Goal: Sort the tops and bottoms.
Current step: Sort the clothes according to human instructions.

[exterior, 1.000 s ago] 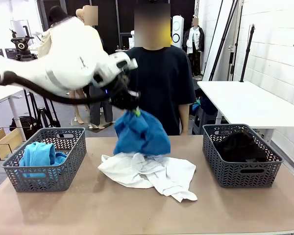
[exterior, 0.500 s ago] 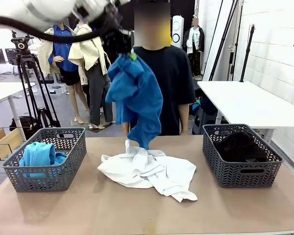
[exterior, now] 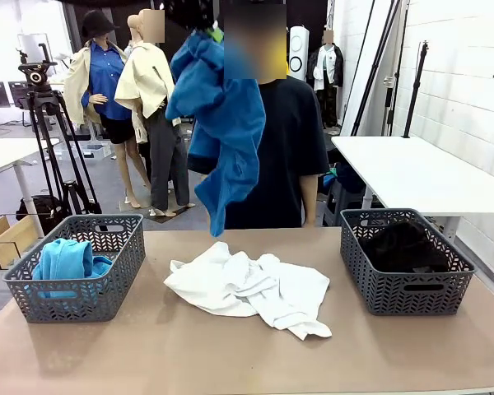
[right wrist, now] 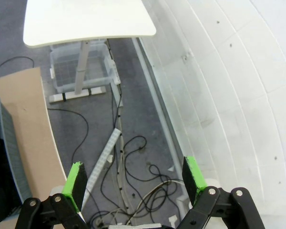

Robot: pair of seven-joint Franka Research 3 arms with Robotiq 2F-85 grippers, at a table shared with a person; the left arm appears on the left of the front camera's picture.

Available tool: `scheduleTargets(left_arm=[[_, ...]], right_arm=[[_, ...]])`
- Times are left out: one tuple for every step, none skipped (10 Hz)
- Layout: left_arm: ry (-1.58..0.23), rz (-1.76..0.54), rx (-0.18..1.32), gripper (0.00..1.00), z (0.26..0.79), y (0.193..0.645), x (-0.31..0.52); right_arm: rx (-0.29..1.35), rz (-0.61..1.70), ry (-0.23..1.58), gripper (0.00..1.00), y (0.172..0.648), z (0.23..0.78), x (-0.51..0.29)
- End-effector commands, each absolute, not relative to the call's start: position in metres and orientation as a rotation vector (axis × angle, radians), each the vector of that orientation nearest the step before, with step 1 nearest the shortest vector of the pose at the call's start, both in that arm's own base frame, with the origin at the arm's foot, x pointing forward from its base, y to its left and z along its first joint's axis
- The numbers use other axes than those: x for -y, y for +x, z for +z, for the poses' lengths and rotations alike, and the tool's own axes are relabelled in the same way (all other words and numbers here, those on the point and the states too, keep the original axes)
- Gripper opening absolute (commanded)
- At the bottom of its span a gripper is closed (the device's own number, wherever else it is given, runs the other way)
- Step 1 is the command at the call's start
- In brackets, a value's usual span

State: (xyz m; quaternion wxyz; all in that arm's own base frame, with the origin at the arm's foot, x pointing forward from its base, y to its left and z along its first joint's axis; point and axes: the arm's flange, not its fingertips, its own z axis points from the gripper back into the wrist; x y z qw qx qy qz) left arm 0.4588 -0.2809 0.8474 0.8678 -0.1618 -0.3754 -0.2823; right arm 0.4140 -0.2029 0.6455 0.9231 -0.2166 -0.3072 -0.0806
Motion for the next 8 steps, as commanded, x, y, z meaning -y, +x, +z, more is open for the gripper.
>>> scheduleTargets(left_arm=[[-0.37,-0.59,0.794,0.0,0.877,0.455,0.284],[-0.384,-0.599,0.802,0.0,0.881,0.448,0.281],[-0.397,-0.61,0.797,0.0,0.877,0.443,0.278],[-0.356,-0.599,0.805,0.0,0.871,0.445,0.278],[-0.356,-0.599,0.805,0.0,0.871,0.445,0.278],[-0.356,-0.599,0.805,0.0,0.871,0.445,0.278],[-0.356,-0.599,0.805,0.0,0.871,0.445,0.278],[-0.356,-0.599,0.805,0.0,0.871,0.445,0.278]], right_arm=[[0.623,-0.154,-0.45,1.0,0.414,0.643,0.202],[0.623,-0.154,-0.45,1.0,0.414,0.643,0.202],[0.623,-0.154,-0.45,1.0,0.414,0.643,0.202],[0.623,-0.154,-0.45,1.0,0.414,0.643,0.202],[0.623,-0.154,-0.45,1.0,0.414,0.643,0.202],[0.623,-0.154,-0.45,1.0,0.414,0.643,0.202],[0.623,-0.154,-0.45,1.0,0.414,0.643,0.202],[0.623,-0.154,-0.45,1.0,0.414,0.643,0.202]])
